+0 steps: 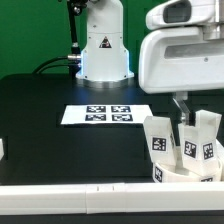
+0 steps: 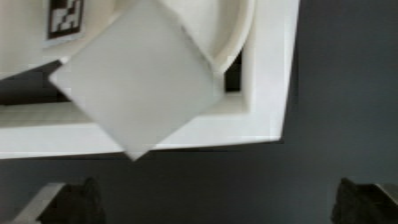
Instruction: Assemble stool
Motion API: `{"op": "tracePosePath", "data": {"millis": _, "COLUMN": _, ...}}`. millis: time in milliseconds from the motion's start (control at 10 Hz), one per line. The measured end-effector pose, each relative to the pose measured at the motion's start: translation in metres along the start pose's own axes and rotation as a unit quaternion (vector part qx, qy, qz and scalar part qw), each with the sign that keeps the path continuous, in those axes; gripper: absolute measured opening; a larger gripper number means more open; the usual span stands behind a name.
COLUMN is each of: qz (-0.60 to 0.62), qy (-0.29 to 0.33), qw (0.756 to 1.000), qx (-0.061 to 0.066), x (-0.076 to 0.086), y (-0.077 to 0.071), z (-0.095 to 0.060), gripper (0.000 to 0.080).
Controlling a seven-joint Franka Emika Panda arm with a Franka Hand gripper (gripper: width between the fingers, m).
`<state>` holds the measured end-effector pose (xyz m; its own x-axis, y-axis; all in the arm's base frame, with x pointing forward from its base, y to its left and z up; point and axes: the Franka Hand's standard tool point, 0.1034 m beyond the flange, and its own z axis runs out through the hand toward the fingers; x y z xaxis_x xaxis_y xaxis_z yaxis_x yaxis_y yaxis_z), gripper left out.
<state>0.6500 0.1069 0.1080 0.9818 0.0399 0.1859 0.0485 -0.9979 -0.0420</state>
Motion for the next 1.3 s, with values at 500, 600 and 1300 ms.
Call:
{"op": "tracePosePath", "data": {"millis": 500, "qz": -0.114, "qy": -0.072, "qw": 0.991, "qx": -0.007, "x": -0.014, "y": 0.017, "z": 0.013, "gripper": 0.0649}}
{"op": "tracePosePath", "data": {"millis": 600, "qz": -0.137, "qy": -0.054, "qw": 0.989, "qx": -0.011, "x": -0.018, "y": 0.017, "z": 0.019, "gripper": 0.0649}}
{"op": "tracePosePath", "data": {"millis": 1300, "qz": -0.056, "qy": -0.104, "qw": 0.993, "qx": -0.013, "x": -0.032, "y": 0.016, "z": 0.04, "gripper": 0.0635}}
